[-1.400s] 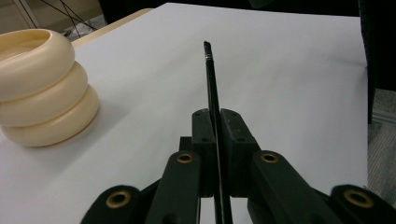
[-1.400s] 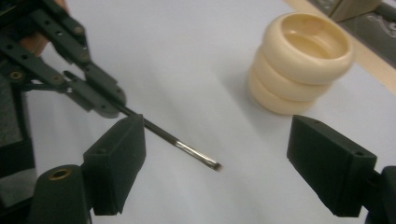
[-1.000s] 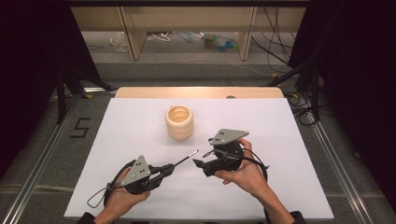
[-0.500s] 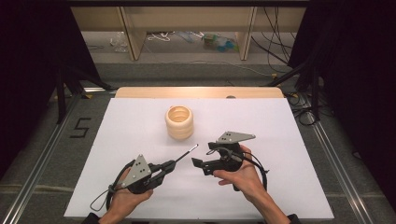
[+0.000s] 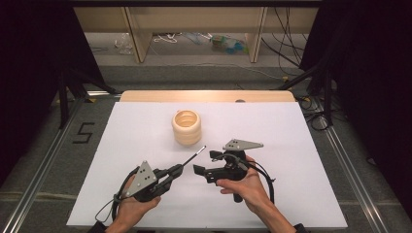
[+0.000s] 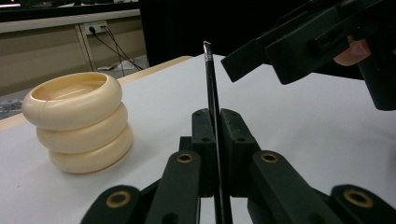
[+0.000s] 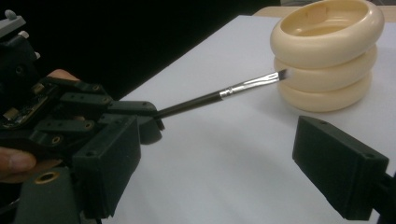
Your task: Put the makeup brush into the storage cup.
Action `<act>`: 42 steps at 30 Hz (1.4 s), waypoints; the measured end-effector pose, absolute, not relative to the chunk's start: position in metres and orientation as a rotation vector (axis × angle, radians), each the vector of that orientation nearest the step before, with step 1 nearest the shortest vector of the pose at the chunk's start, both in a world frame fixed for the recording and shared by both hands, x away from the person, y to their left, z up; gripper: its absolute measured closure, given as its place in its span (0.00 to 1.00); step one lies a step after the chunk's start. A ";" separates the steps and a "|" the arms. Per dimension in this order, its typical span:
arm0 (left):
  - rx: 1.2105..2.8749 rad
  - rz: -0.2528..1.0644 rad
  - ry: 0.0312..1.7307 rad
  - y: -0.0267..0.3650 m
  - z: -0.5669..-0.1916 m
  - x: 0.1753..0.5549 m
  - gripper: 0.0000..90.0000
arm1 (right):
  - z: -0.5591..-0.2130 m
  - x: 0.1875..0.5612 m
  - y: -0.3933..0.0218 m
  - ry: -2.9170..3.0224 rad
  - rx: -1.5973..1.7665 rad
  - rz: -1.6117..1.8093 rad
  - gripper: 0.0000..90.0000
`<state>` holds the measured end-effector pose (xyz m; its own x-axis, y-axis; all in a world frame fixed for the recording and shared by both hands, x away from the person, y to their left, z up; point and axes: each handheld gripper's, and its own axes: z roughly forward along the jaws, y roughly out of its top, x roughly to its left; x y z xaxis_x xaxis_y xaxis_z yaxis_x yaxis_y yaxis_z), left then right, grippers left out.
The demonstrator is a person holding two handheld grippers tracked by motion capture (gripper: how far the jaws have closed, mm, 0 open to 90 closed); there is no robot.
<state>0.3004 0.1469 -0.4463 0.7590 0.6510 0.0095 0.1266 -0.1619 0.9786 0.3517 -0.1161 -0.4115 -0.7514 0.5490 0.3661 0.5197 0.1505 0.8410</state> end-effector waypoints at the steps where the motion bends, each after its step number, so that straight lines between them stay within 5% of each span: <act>1: 1.696 0.520 0.616 0.146 -0.446 0.300 0.94 | -0.411 0.352 -0.116 2.370 1.100 1.712 0.18; 12: 1.671 0.557 0.572 0.144 -0.443 0.298 0.94 | -0.414 0.351 -0.108 2.335 1.095 1.803 0.20; 42: 1.653 0.560 0.528 0.136 -0.440 0.289 0.94 | -0.412 0.351 -0.108 2.295 1.045 1.961 0.52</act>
